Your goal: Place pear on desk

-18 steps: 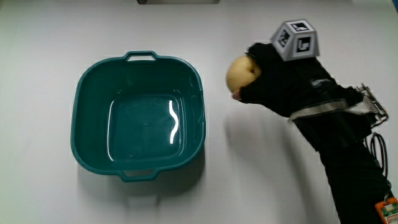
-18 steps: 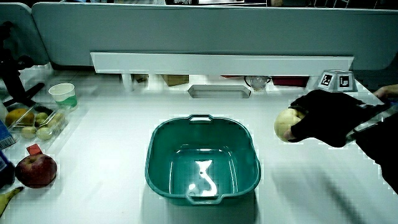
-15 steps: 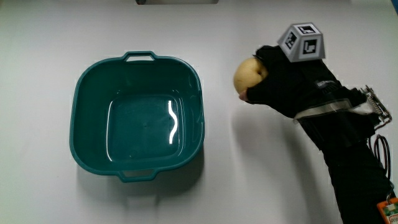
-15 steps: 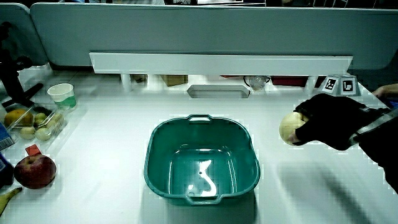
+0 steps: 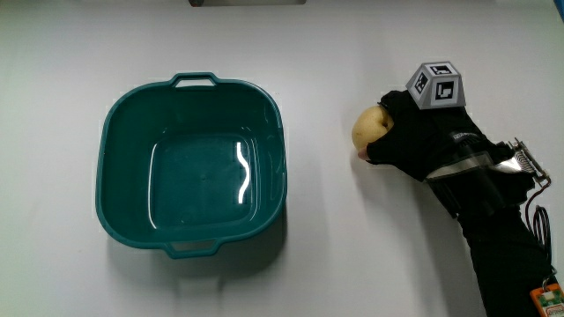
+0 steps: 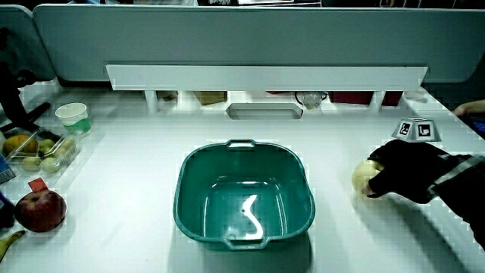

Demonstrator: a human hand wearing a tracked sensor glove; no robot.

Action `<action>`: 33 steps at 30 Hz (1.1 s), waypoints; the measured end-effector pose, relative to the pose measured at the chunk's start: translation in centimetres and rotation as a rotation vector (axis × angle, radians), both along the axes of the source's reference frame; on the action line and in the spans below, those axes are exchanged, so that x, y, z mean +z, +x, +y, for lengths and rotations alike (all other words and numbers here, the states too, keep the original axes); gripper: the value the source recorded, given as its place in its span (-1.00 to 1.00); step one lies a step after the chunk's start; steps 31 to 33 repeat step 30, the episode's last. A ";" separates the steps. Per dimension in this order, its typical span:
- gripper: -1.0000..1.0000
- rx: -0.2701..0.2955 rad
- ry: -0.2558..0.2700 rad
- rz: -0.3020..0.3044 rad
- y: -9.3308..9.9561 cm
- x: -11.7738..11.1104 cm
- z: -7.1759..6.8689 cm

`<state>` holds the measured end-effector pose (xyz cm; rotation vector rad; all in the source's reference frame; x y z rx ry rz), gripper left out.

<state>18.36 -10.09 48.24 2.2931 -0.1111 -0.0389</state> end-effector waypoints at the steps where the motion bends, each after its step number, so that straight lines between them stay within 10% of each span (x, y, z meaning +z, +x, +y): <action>1: 0.00 -0.005 -0.027 -0.032 -0.3 -0.4 0.3; 10: 0.00 0.026 -0.068 -0.035 0.2 0.3 0.0; 22: -0.67 0.045 -0.179 -0.064 1.0 0.6 0.7; 33: -1.00 -0.008 -0.008 -0.025 0.4 -4.6 2.3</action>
